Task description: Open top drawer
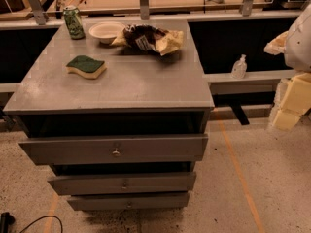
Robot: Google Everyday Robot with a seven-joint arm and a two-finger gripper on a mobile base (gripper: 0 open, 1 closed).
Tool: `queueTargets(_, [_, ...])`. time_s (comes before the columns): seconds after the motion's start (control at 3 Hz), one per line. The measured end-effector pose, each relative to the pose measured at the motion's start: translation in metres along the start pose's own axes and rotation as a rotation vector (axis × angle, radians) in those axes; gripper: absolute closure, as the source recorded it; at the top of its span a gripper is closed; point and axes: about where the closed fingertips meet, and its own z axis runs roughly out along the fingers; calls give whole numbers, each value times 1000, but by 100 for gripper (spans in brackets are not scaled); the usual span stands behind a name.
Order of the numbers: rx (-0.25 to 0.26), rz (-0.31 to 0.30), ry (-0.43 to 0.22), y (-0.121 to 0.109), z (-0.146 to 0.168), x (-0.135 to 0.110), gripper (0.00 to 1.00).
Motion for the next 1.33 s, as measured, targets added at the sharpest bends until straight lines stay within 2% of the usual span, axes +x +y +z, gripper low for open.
queueTargets(0.33, [0,0,0,0,0,0,0])
queueTargets(0.67, [-39,-29,-71,4,26,-16,0])
queueTargets(1.0, [-107,-76,-171,15,73,-39,0])
queueTargets(1.33, [-161,-115,-220,26,120,-58,0])
